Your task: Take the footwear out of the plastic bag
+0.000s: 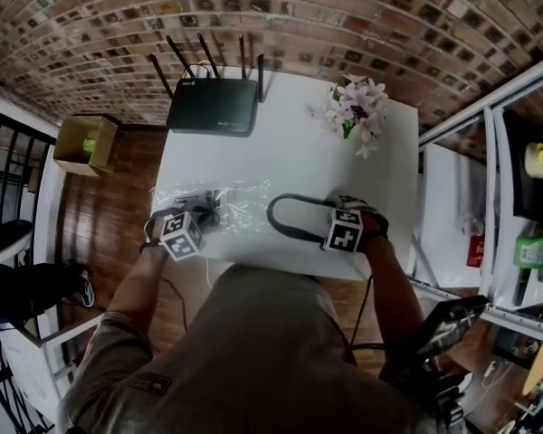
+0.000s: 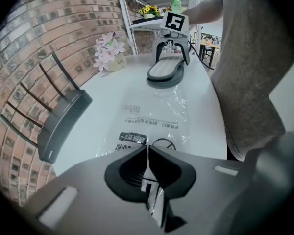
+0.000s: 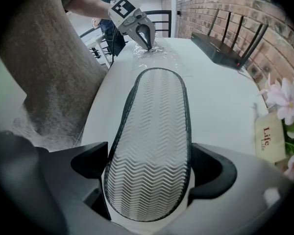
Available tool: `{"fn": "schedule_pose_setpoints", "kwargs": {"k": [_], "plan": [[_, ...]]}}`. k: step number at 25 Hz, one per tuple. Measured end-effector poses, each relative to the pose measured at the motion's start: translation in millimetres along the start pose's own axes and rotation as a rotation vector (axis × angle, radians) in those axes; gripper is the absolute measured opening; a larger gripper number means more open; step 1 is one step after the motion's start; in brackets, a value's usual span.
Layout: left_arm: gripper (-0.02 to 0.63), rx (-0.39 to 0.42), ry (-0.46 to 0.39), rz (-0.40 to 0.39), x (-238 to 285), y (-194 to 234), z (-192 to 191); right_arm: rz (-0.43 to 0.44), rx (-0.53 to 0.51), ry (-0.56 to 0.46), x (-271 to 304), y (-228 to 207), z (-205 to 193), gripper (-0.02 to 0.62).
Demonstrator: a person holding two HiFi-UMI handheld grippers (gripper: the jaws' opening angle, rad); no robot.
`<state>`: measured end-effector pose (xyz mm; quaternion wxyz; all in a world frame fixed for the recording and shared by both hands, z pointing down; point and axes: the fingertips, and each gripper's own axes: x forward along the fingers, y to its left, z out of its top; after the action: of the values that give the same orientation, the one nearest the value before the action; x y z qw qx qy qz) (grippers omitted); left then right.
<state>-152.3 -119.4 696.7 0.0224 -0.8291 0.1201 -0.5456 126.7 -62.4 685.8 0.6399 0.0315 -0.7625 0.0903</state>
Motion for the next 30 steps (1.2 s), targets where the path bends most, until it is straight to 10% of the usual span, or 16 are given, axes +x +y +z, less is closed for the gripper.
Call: {"fn": "schedule_pose_setpoints", "kwargs": {"k": [9,11,19,24,30], "plan": [[0.024,-0.016,-0.017,0.005,-4.5,6.9,-8.2,0.012,0.017,-0.009,-1.3,-0.1,-0.2,0.548],[0.134,-0.036,-0.049,0.005,-9.5,7.4,-4.3,0.012,0.039,-0.033,-2.6,-1.5,-2.3,0.556],[0.186,-0.275,-0.386,0.107,-63.4,38.1,29.1,-0.117,0.23,-0.245,-52.7,-12.4,3.6,0.573],[0.165,-0.507,-0.637,0.078,-87.5,45.6,50.6,-0.239,0.415,-0.45,-87.2,-3.8,26.1,0.466],[0.027,-0.581,-0.812,0.012,-107.2,24.5,90.5,-0.347,0.515,-0.667,-110.7,35.3,65.5,0.264]]}}
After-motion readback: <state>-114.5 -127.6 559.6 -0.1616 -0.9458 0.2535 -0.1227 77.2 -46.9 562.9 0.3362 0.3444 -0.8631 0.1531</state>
